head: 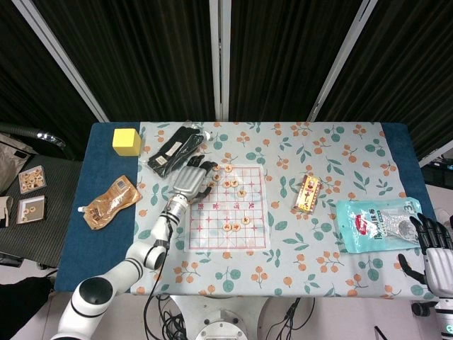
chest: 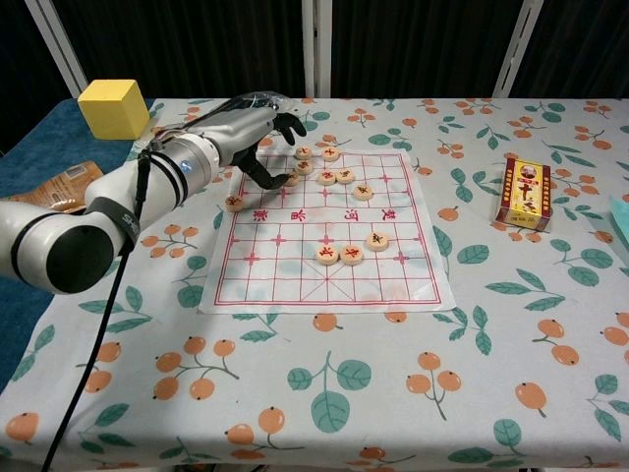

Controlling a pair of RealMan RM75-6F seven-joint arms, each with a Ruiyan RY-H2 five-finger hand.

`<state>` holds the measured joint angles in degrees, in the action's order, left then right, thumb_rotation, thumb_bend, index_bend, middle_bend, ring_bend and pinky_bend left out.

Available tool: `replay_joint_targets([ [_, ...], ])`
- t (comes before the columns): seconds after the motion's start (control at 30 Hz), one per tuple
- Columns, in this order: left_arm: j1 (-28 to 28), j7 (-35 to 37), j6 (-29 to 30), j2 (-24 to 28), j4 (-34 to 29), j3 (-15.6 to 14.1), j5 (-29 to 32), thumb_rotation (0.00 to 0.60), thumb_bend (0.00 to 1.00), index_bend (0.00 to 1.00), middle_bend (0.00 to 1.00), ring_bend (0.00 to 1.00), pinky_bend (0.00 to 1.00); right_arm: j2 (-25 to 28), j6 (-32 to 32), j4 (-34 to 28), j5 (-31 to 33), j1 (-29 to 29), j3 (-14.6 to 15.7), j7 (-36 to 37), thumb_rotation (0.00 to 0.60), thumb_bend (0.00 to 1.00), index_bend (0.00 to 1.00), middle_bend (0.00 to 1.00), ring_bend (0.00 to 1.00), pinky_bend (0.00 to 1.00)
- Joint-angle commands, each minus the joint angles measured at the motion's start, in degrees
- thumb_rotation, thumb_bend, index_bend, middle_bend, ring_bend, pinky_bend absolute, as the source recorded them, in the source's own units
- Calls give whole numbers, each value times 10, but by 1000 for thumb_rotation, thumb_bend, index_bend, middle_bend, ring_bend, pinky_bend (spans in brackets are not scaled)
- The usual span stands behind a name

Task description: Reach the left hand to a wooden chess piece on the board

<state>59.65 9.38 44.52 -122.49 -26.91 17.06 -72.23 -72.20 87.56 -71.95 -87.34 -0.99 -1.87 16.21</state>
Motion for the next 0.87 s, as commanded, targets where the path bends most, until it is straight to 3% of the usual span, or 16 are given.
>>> replay_joint_targets([
  [0.03,-5,-2,17,6,-10,-1,-4,600,353,164,184,2,89,0,0,0,1,-1,0,0,600,268,0,0,0,0],
  [0.2,-40,-32,103,51,-84,-3,-16,600,353,163,177,2,76,2,6,1,0,-3,-1,5,600,269,0,0,0,0],
  [0.3,-104,-90,184,121,-205,-24,-30,600,347,163,171,2,68,3,16,1,-5,-7,1,7,600,268,0,0,0,0],
  [0.4,-201,-170,268,229,-396,-64,-31,600,326,156,169,1,67,5,31,1,-14,-13,5,4,600,267,0,0,0,0],
  [0.53,-308,-227,361,335,-569,-121,-29,600,296,147,169,1,67,7,43,0,-27,-18,12,-10,600,267,0,0,0,0],
  [0.67,-397,-228,447,388,-615,-182,-57,600,270,147,169,2,67,5,47,-3,-39,-20,20,-30,600,246,0,0,0,0],
  [0.87,-501,-160,535,405,-544,-254,-112,600,255,92,155,0,66,-1,28,-3,-44,-15,30,-53,600,235,0,0,0,0],
])
